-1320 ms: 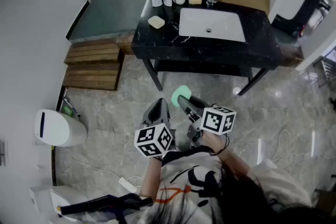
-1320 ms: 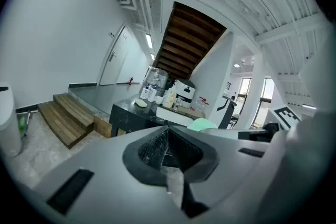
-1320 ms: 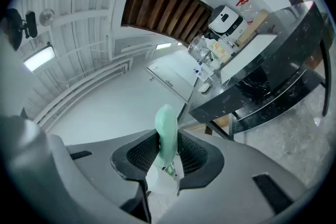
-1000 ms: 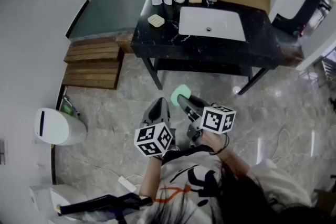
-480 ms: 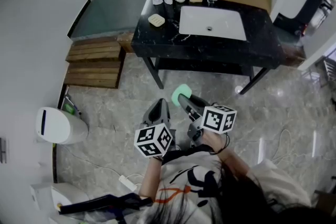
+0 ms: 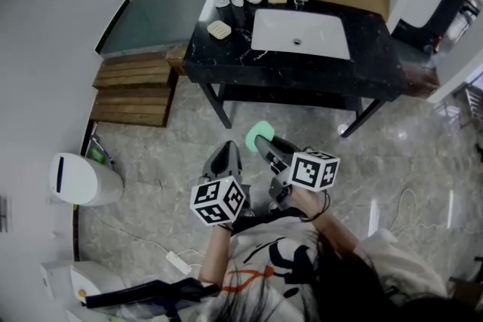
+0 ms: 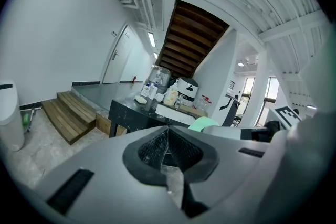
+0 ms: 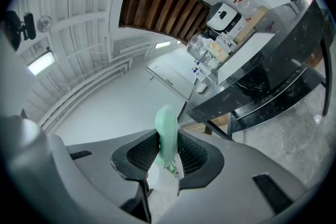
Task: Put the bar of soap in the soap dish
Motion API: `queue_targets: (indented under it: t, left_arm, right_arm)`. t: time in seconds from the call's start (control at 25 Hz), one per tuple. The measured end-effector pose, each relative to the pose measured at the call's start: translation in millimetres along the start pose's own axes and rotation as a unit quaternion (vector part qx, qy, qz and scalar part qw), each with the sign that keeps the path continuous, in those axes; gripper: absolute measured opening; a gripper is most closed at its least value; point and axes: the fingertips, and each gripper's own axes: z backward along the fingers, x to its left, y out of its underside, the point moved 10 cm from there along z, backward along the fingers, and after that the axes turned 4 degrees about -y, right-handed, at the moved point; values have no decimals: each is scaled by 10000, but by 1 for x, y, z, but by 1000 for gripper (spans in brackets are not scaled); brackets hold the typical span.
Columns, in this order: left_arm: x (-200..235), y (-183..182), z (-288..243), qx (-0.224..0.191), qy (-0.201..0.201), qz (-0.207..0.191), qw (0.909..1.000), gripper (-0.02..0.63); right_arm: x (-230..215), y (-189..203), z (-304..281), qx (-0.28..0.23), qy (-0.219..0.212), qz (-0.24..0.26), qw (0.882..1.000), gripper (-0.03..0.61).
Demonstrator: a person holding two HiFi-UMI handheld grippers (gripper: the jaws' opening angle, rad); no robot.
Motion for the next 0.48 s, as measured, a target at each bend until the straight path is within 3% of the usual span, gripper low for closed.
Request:
queue_targets:
  t: [0.48]
  left_arm:
    - [-23, 15, -9, -33, -157, 314, 9994, 2]
  right_arm:
    - [-25, -20, 17, 120, -27, 16, 9999, 117]
